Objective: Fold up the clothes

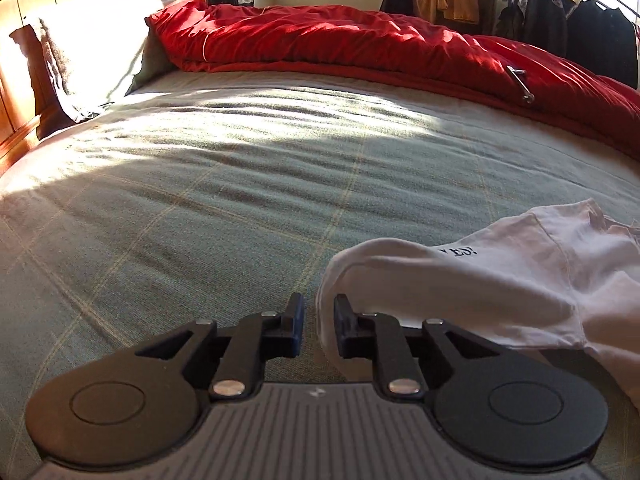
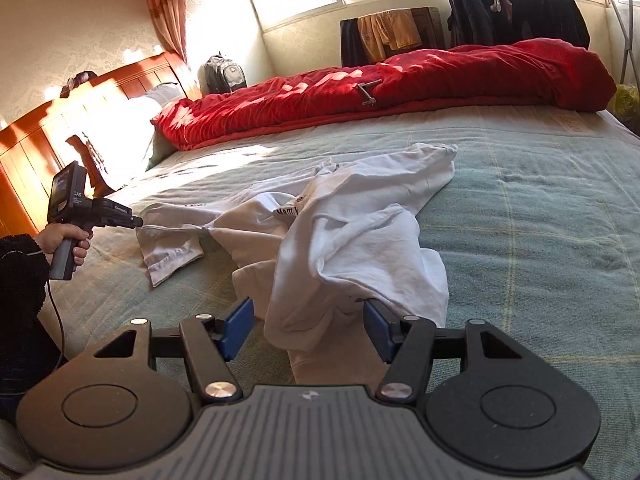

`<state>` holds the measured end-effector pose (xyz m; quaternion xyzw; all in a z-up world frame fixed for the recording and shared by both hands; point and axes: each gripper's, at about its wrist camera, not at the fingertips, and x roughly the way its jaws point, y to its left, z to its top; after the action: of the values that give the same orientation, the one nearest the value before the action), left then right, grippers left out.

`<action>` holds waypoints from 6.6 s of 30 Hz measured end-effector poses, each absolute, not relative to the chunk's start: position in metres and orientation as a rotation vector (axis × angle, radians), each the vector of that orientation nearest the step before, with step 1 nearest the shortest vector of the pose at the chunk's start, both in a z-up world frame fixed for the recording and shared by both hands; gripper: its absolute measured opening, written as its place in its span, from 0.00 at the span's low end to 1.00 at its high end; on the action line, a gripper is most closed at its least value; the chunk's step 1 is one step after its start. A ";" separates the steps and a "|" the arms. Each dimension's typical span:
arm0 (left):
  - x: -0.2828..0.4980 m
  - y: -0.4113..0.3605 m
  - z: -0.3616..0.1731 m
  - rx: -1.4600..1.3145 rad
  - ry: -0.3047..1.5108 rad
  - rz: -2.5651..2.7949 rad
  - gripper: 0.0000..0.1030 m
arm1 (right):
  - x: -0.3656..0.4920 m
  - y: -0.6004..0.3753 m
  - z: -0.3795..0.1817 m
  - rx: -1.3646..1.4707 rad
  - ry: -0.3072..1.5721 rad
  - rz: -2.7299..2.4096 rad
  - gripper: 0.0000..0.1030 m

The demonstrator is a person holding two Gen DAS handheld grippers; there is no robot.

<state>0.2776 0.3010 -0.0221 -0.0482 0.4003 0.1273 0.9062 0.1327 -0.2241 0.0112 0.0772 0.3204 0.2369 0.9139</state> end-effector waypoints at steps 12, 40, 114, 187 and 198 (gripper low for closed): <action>0.195 0.208 0.006 0.044 0.744 -0.015 0.28 | 0.152 -0.175 -0.012 0.053 0.721 0.535 0.45; 0.157 0.055 0.000 0.168 0.681 -0.373 0.37 | 0.181 -0.290 0.036 -0.445 0.552 0.079 0.02; 0.166 0.016 -0.008 0.164 0.714 -0.455 0.42 | 0.222 -0.490 0.011 -0.216 0.961 -0.078 0.25; 0.327 0.099 0.031 0.075 0.658 -0.370 0.43 | 0.459 -0.275 0.028 -0.267 0.736 0.582 0.44; 0.486 0.089 -0.032 0.260 0.790 -0.551 0.43 | 0.549 -0.253 -0.025 -0.304 0.831 0.699 0.52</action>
<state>0.4862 0.0888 -0.0321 0.1245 0.3787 -0.2643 0.8782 0.5494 -0.2534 -0.0250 -0.1442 0.3941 0.3312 0.8451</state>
